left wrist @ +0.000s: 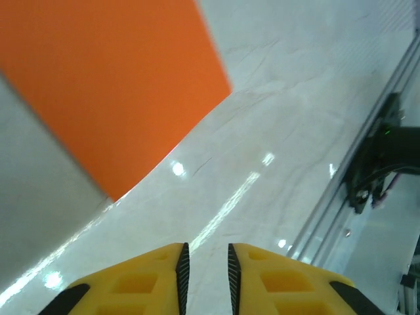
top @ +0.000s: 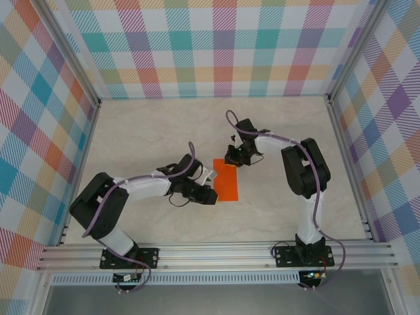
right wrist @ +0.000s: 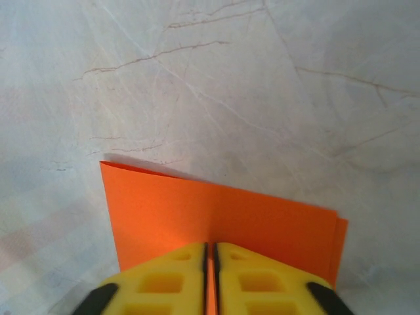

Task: Fold a paper plane with a square sheet of paper (fold left side to right side)
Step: First fold the square sheet of paper in half at the center of the table, then fold the triangle a second time at the center of the table.

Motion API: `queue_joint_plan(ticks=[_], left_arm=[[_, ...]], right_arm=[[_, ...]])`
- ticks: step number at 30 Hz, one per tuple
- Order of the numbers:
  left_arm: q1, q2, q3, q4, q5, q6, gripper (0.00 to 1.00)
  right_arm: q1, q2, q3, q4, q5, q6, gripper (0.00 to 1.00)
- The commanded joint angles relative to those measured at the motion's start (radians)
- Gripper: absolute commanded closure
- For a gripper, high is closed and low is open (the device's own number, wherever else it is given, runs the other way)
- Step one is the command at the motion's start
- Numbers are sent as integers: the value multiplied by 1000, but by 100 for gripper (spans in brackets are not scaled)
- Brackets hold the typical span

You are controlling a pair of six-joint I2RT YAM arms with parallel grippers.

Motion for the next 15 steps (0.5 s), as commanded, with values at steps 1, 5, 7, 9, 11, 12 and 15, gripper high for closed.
queue_joint_plan(ticks=[1,5,7,9,11,12,15], left_arm=[[48,-51,71,-28,-35,-61,72],[136,28,143,-3,-32,-133,72],[159,102,202,1,-20,-145,74],[167,167,252,20,-9,-156,75],[171,227,302,26,-7,-160,76],[173,262,329,28,-8,-163,77],[177,344,392,31,-27,-171,78]], right_arm=[[2,-136,-3,-32,50,-53,76],[2,-293,-82,-74,171,-84,60],[2,-379,-150,-85,210,-90,51],[2,-441,-214,-94,219,-88,46],[3,-489,-277,-93,209,-67,42],[3,-510,-309,-87,193,-55,40],[3,-556,-398,-43,133,-5,36]])
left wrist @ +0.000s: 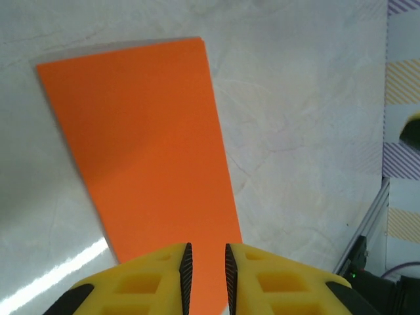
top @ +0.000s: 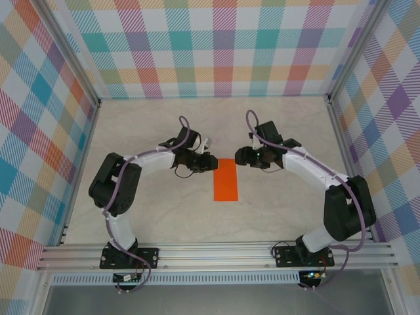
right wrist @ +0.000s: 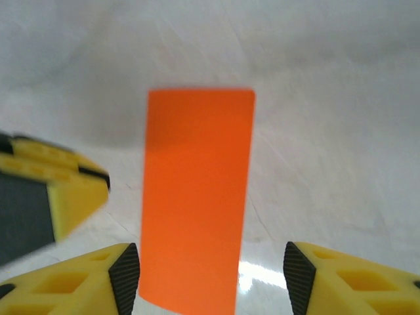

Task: Fold a paper plane with a square sheet of paper (fold left side to right side)
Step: Fold the triangle a second time at the center of the table.

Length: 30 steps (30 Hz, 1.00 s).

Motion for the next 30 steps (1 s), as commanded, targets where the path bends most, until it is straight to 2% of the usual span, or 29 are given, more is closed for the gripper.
queue_joint_plan(ticks=[1,7,14,22,30], left_arm=[[8,73,77,7,-13,-27,78],[11,185,152,-9,-49,-30,80],[10,163,96,-13,-96,-18,81],[10,165,47,15,-91,-21,82],[10,156,33,31,-87,-26,82]], right_arm=[[2,-32,-89,10,-58,56,34],[10,-44,-158,43,-93,94,29],[12,9,-138,60,-133,138,25],[11,107,-90,76,-189,208,29],[12,207,-73,136,-271,264,38]])
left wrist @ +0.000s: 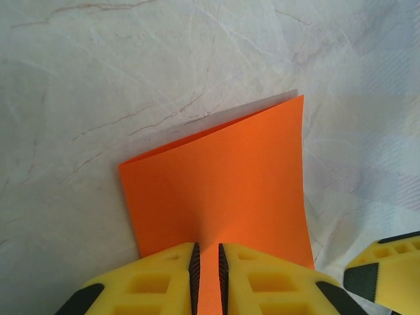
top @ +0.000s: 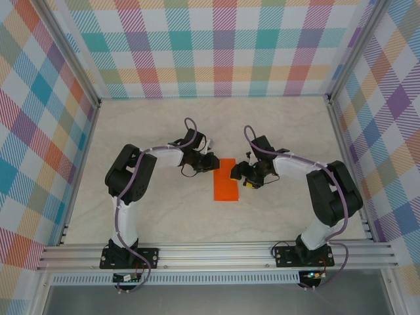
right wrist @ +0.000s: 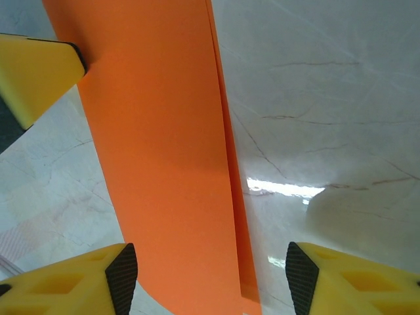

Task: Fold a paper plane with a square sheet of paper (fold left side to right side)
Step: Fold the triangle a second time at the center of the table.

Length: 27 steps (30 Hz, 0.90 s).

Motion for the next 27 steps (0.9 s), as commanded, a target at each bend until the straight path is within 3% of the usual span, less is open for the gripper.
queue_joint_plan(ticks=[1,22,27], left_arm=[[5,-13,-32,-43,-11,-6,82],[4,-33,-36,-28,11,-6,82],[5,-79,-37,-13,38,2,74]], right_arm=[[8,42,29,42,-64,43,39],[25,96,63,123,-105,73,55],[8,101,84,105,-100,67,56]])
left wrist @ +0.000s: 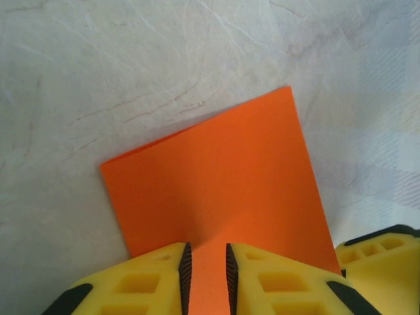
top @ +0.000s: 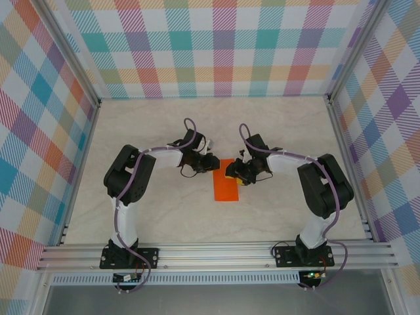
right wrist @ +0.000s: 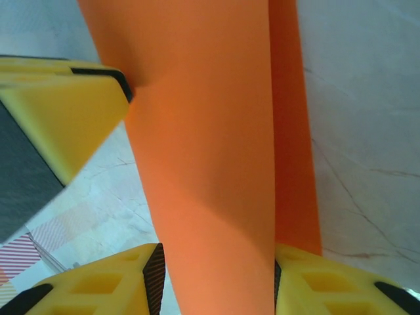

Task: Fold a paper plane with a square sheet of paper (fold left side to right side)
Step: Fold the triangle a second time at the center of the table.

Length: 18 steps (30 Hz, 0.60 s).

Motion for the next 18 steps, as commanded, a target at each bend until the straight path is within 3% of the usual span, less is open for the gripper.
queue_joint_plan(ticks=[1,5,11,18], left_arm=[[5,-73,-18,-7,39,7,72],[5,-158,-35,10,57,32,55],[-8,-389,-222,77,11,87,44],[-237,-628,-408,22,-247,199,32]], right_arm=[[-11,22,37,2,-25,-4,56],[-18,45,56,1,-42,0,57],[-31,57,95,-23,-51,-7,59],[-39,67,142,-61,-62,-20,64]])
